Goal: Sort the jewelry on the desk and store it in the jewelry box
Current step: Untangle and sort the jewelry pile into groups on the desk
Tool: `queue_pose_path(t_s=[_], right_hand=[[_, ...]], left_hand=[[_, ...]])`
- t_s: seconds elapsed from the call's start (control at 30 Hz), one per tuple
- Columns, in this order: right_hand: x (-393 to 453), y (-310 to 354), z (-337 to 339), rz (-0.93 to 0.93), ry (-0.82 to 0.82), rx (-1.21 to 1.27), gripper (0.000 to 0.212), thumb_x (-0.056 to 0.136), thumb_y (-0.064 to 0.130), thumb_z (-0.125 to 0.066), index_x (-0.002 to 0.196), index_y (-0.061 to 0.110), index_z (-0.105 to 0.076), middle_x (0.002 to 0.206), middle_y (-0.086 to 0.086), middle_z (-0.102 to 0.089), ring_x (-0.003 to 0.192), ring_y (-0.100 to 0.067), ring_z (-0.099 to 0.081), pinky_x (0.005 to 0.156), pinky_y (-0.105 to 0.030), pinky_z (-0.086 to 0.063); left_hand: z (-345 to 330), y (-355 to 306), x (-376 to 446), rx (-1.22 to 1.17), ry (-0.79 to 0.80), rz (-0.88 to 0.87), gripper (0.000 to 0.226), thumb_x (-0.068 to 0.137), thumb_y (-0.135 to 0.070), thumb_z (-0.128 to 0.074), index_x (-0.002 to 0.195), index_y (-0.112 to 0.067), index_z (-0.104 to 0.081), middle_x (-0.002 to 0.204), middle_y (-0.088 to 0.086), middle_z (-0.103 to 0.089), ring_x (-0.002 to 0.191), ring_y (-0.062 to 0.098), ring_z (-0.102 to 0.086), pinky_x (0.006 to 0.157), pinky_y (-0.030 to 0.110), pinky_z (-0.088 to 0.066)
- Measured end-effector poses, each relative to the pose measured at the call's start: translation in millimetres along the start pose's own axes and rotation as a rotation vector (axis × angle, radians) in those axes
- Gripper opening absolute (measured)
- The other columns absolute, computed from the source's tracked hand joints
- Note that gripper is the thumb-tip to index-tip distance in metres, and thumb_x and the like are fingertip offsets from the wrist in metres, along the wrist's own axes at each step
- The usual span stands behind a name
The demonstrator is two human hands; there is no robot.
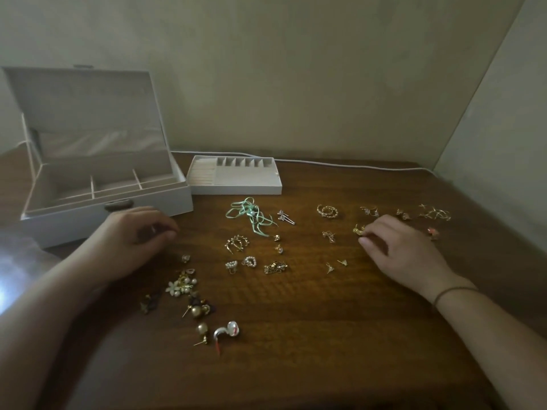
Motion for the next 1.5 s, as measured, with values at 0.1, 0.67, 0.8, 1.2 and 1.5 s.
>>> queue_pose_path(t_s=[0.1, 0.67, 0.8, 1.2, 1.5], right_hand=[[6.3, 5.0, -4.8, -0.043, 0.191, -0.032, 0.025, 0.096, 0.042, -0.049, 0.115, 0.029, -0.059, 0.114, 0.014, -0.052, 0.090, -0.003, -0.054, 0.073, -0.021, -0.050], [28.0, 120.2, 16.3, 0.276, -0.118, 0.069, 0.021, 0.092, 0.037, -0.053, 0.100, 0.024, -0.068, 0.097, 0.006, -0.066, 0.083, -0.011, -0.061, 0.055, -0.030, -0.053], [47.5, 177.4, 1.5, 0.386, -0.049, 0.186, 0.021, 0.090, 0.039, -0.051, 0.095, 0.027, -0.068, 0.092, 0.012, -0.067, 0.085, -0.007, -0.061, 0.062, -0.029, -0.055], [94.0, 258.8, -41.1, 0.405, 0.442, 0.093, 0.037, 0.093, 0.039, -0.056, 0.129, 0.035, -0.054, 0.122, 0.012, -0.055, 0.114, -0.013, -0.043, 0.095, -0.039, -0.046], [90.4, 270.4, -50.0, 0.407, 0.437, 0.230, 0.018, 0.091, 0.024, -0.062, 0.107, 0.031, -0.067, 0.105, 0.006, -0.058, 0.099, -0.019, -0.058, 0.085, -0.041, -0.050]], left_hand=[[1.8, -1.4, -0.3, -0.026, -0.004, 0.025, 0.019, 0.085, -0.014, -0.071, 0.093, -0.030, -0.069, 0.090, -0.010, -0.067, 0.081, 0.007, -0.062, 0.073, 0.029, -0.051], [-0.9, -19.0, -7.8, -0.105, 0.553, -0.017, 0.035, 0.094, -0.012, -0.060, 0.116, -0.039, -0.068, 0.106, -0.019, -0.057, 0.102, -0.001, -0.053, 0.088, 0.018, -0.047], [-4.5, -19.3, -6.8, -0.044, 0.562, -0.028, 0.025, 0.094, -0.023, -0.062, 0.112, -0.038, -0.069, 0.105, -0.017, -0.055, 0.101, -0.001, -0.047, 0.085, 0.011, -0.039], [16.9, 7.0, -7.7, -0.029, 0.317, 0.150, 0.026, 0.089, -0.012, -0.067, 0.086, -0.038, -0.063, 0.094, -0.013, -0.058, 0.083, 0.007, -0.056, 0.073, 0.020, -0.047], [14.7, 9.4, -8.9, -0.010, 0.345, 0.154, 0.023, 0.089, -0.010, -0.063, 0.094, -0.033, -0.065, 0.094, -0.013, -0.060, 0.083, 0.005, -0.057, 0.072, 0.018, -0.049]])
Point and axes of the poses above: each hand's wrist, its own x-axis towards the middle knuckle, its own z-axis out of the back of the hand, y = z × x, the point moved 2 cm from there along x, towards the middle knuckle
